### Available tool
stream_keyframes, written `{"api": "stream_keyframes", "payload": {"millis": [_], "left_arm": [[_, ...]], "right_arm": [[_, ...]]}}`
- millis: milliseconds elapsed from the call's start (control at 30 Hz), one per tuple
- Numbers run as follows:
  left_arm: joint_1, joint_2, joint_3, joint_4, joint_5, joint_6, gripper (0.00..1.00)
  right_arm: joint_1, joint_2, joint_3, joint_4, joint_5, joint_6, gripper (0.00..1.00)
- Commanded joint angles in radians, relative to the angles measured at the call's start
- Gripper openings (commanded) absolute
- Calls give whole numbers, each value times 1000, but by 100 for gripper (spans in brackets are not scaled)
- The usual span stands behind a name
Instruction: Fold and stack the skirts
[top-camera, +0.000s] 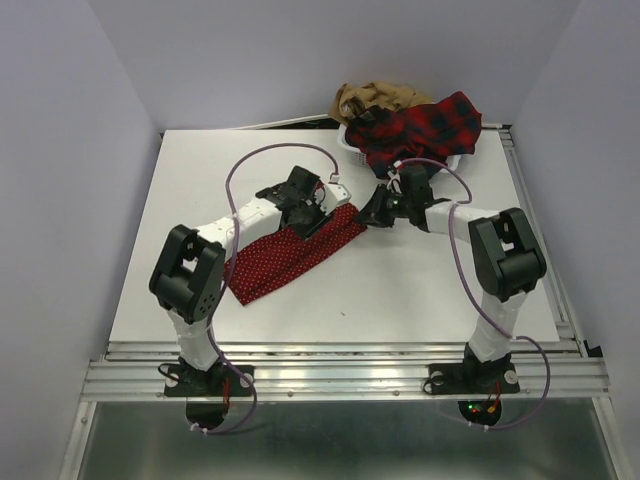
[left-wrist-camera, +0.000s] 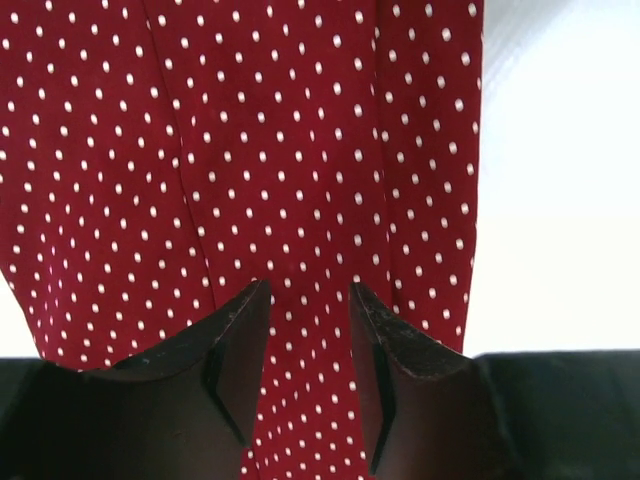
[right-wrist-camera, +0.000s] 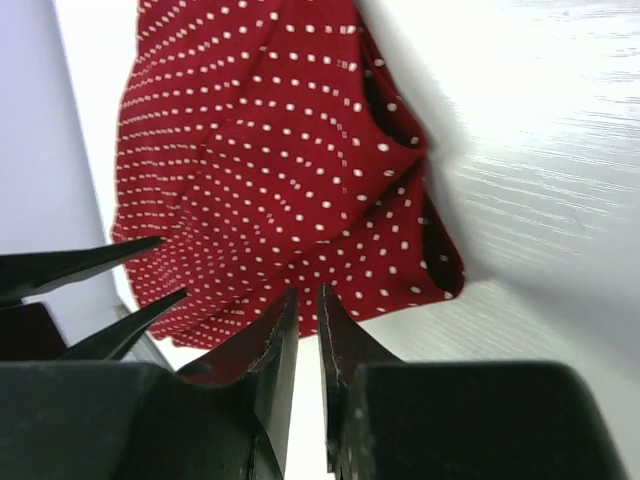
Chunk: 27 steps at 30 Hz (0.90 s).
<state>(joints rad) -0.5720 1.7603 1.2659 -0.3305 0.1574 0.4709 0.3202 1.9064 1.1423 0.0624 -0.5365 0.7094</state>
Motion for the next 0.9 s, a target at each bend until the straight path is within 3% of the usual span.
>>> {"api": "stream_keyframes", "payload": {"millis": [0, 433, 633, 767, 867], "left_arm": [[-34, 45, 95, 22, -19, -28, 47], [-68, 189, 184, 36, -39, -46, 45], [-69, 208, 188, 35, -36, -49, 23], [-72, 183, 181, 25, -30, -48, 0], [-72, 139, 173, 13, -15, -51, 0]], "right_arm": [[-1, -37, -21, 125, -51, 74, 19], [-1, 82, -47, 106, 7, 25, 10], [-1, 135, -32, 100, 24, 18, 9], [-1, 141, -26, 88, 35, 13, 8], [-1, 144, -24, 79, 38, 12, 7]]}}
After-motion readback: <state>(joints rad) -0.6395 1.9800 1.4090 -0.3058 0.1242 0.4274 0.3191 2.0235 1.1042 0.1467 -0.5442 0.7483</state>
